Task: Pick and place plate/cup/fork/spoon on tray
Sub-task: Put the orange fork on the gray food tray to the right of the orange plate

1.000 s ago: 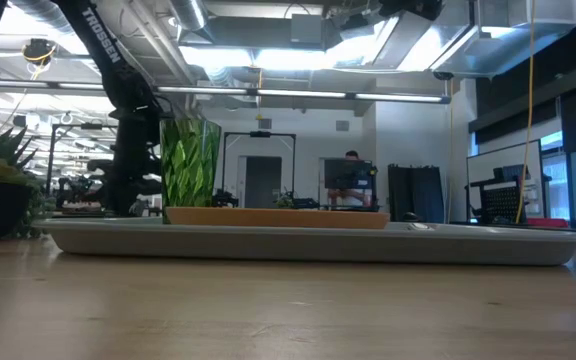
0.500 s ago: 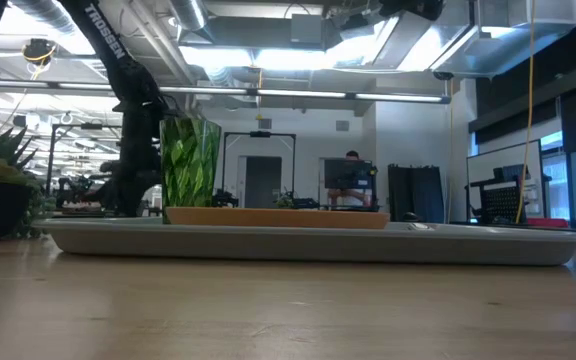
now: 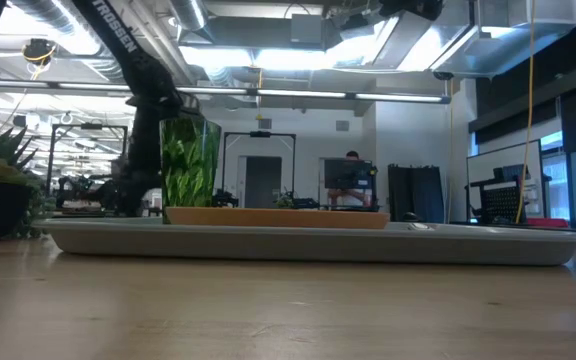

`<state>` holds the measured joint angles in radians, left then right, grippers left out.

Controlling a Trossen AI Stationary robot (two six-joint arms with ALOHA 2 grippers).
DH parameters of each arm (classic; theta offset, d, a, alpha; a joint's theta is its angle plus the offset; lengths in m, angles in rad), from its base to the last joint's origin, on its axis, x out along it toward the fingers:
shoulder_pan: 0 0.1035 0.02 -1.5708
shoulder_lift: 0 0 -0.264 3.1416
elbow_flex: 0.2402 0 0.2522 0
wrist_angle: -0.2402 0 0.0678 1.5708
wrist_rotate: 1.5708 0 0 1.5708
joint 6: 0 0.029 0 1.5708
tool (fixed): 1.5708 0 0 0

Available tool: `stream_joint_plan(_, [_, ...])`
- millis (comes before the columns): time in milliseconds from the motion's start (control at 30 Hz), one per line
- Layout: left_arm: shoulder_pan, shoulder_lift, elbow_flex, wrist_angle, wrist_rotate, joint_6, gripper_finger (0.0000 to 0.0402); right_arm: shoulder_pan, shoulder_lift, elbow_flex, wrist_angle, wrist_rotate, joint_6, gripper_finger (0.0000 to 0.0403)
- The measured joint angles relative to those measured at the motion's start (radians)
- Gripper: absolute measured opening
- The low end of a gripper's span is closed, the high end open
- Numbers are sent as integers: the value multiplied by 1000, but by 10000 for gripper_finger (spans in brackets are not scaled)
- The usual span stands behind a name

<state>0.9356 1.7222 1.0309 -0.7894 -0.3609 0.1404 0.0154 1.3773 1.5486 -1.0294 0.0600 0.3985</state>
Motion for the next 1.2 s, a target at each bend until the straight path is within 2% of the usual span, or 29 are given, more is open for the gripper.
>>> stream_joint_plan(100, [14, 0, 0, -95, -29, -203, 57, 0, 0, 0, 0, 0, -11, 99])
stream_joint_plan(200, [26, -1, -12, -134, -23, -302, 57, 0, 0, 0, 0, 0, -13, 99])
stream_joint_plan(600, [37, -1, -59, -115, 13, -400, 57, 0, 0, 0, 0, 0, -23, 99])
stream_joint_plan(1067, [40, -1, -59, -104, 5, -428, 57, 0, 0, 0, 0, 0, -34, 99])
stream_joint_plan(1200, [47, -1, -59, -90, 16, -390, 57, 0, 0, 0, 0, 0, -37, 99])
